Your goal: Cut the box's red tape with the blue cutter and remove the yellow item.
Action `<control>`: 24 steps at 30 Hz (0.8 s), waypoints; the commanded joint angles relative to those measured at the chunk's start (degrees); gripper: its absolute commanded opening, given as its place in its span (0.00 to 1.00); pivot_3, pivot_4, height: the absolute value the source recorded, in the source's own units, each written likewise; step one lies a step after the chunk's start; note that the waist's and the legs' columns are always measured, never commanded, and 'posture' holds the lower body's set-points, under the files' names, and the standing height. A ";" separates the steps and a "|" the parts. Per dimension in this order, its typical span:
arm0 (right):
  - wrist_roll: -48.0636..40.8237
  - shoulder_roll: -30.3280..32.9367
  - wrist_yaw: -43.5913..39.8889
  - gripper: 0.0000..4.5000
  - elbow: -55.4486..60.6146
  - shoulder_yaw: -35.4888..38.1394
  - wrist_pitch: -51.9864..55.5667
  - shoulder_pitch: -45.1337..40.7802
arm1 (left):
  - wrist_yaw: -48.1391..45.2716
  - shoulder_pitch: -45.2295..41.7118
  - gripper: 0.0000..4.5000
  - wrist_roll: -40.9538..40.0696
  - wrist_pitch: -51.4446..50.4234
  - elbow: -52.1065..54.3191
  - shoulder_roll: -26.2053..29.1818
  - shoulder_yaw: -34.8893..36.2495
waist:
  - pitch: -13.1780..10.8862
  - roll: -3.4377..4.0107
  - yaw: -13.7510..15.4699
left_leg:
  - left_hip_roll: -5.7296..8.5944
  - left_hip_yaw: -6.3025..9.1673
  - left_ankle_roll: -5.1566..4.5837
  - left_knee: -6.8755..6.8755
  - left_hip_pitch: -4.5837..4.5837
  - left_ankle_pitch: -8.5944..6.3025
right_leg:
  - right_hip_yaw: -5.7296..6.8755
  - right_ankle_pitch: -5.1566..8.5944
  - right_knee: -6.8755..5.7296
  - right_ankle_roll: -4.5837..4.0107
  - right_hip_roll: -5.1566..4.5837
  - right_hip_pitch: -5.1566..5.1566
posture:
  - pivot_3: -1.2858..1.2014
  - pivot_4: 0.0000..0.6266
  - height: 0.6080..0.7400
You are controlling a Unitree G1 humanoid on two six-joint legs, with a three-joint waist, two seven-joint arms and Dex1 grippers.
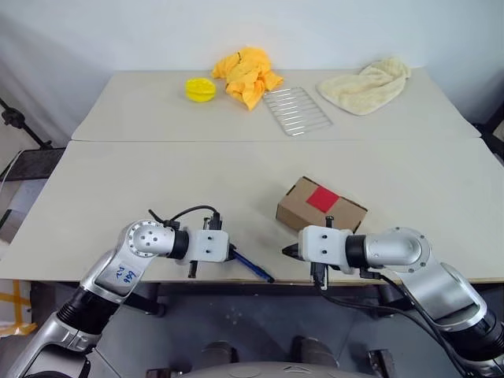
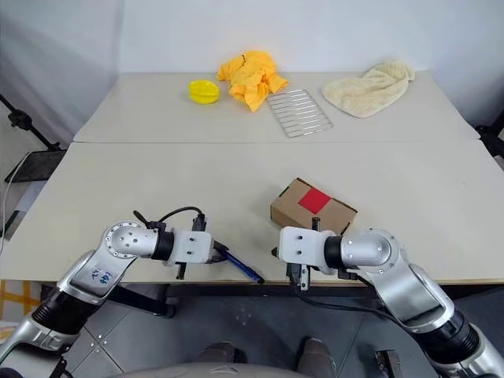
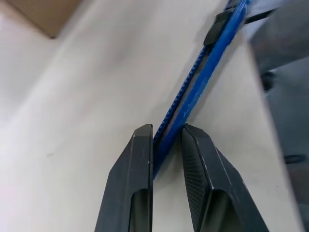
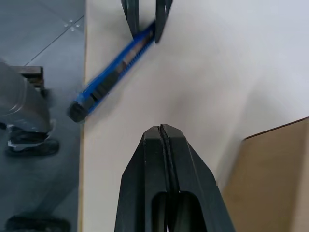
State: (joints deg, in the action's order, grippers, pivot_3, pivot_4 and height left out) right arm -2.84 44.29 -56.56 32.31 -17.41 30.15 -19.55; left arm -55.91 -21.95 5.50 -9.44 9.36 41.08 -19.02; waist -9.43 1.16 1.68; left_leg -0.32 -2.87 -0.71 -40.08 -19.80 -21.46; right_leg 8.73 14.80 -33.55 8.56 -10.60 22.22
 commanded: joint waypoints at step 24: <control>-0.42 0.40 0.94 0.00 1.12 1.16 -0.16 -0.17 | -5.75 6.00 0.02 5.65 -5.37 -2.56 5.80 -6.36 | 0.14 0.22 -1.54 | -0.49 0.30 0.24 0.26 0.60 -0.21 | -0.03 0.14 0.22 -0.25 0.39 -0.38 | 0.52 0.24 1.00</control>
State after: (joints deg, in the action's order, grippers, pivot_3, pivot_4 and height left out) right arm -2.86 44.29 -55.99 31.50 -17.43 30.18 -19.52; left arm -58.89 -21.34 6.13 -11.96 12.25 44.68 -19.38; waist -9.28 1.39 0.13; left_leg -0.81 -2.57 -0.47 -39.79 -19.19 -21.67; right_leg 8.70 14.95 -33.32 8.31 -10.21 21.84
